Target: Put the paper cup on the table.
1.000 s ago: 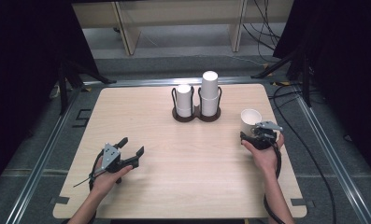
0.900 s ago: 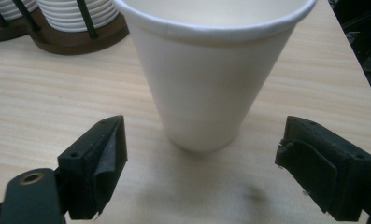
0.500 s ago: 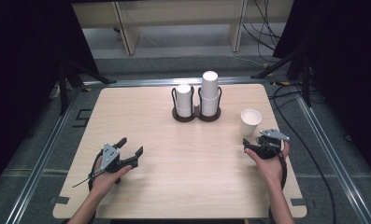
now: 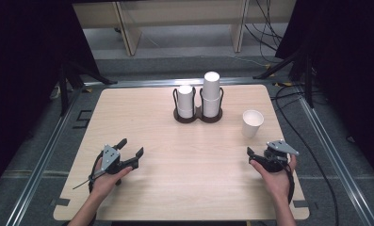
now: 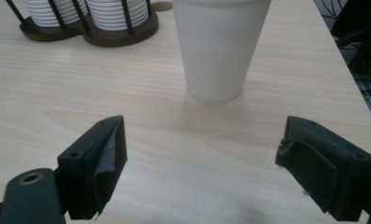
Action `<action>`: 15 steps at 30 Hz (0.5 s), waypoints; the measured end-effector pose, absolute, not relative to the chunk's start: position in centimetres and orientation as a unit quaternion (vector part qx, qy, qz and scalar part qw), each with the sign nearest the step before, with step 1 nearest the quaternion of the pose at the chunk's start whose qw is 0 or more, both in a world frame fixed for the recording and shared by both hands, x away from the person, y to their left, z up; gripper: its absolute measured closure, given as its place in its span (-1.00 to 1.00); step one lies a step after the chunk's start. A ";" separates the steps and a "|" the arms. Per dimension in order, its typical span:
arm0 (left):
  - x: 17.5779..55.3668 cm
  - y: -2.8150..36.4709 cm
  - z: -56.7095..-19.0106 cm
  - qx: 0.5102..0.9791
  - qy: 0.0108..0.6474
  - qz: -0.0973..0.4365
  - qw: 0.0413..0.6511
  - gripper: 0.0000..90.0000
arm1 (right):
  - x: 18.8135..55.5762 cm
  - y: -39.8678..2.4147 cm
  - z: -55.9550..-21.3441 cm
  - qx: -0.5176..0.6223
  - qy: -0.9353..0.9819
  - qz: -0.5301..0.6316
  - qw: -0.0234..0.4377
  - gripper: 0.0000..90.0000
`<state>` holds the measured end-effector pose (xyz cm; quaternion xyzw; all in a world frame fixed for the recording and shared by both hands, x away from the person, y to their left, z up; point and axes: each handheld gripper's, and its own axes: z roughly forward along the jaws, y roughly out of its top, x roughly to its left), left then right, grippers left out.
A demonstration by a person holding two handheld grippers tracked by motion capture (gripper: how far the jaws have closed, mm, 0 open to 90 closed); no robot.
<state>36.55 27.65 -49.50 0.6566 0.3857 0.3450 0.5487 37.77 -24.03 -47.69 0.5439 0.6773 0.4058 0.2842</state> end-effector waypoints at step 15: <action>36.5 27.5 -49.6 0.664 0.383 0.340 0.545 -0.52 | 34.9 -24.4 -48.3 0.530 0.649 0.443 0.319 -0.66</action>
